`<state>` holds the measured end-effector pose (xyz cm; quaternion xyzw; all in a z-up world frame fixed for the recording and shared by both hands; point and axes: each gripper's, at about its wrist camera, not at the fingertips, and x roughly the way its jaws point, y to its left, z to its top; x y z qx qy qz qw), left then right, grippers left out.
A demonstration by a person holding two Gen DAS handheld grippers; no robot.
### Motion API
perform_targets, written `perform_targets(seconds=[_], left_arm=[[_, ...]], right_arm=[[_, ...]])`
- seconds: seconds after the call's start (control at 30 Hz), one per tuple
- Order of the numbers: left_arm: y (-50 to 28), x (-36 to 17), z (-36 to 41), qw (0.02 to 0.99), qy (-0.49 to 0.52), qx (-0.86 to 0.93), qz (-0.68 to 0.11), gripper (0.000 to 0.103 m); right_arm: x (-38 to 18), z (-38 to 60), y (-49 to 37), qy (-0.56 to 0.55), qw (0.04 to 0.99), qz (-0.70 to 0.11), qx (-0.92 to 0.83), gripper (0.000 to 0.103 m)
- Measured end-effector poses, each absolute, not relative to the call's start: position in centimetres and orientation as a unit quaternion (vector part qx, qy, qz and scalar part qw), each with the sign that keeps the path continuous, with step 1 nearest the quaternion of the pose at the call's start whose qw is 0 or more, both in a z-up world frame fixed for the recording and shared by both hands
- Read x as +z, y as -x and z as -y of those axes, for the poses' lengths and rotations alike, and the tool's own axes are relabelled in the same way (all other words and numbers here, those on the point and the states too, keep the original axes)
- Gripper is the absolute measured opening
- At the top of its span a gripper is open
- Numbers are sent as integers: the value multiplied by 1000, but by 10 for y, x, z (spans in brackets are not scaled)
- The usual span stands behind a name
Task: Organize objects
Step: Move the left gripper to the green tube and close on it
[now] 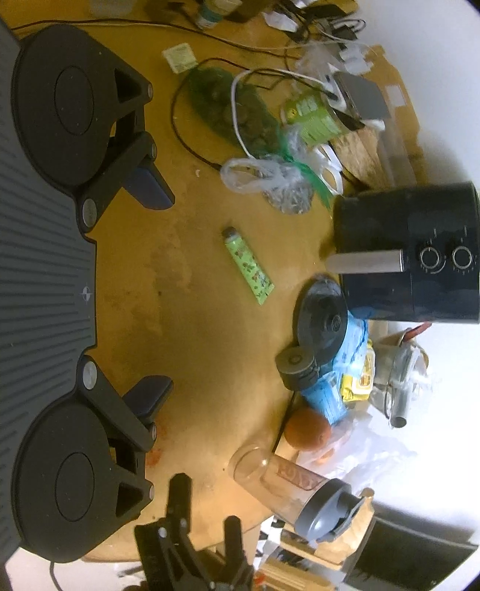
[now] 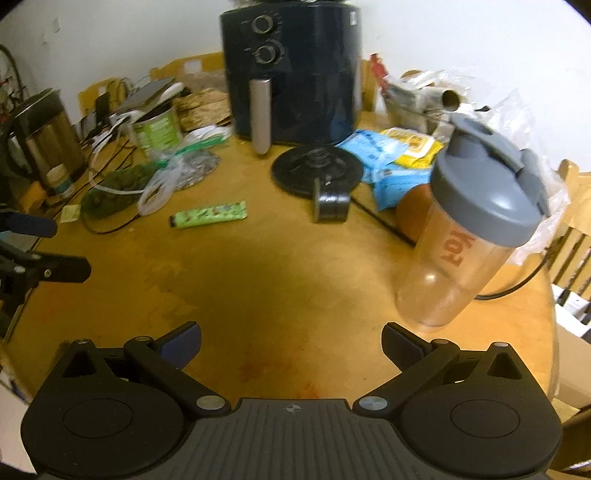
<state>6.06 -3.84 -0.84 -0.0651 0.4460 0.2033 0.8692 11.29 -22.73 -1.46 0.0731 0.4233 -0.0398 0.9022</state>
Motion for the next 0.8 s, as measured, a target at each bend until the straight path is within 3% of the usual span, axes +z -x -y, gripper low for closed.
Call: perform_targets(seconds=[0.8], left_arm=[[-135,-19,-14,880,26,138,-453,98]], right_arm=[[-5,233,-141,-92,905,-415,-22,103]])
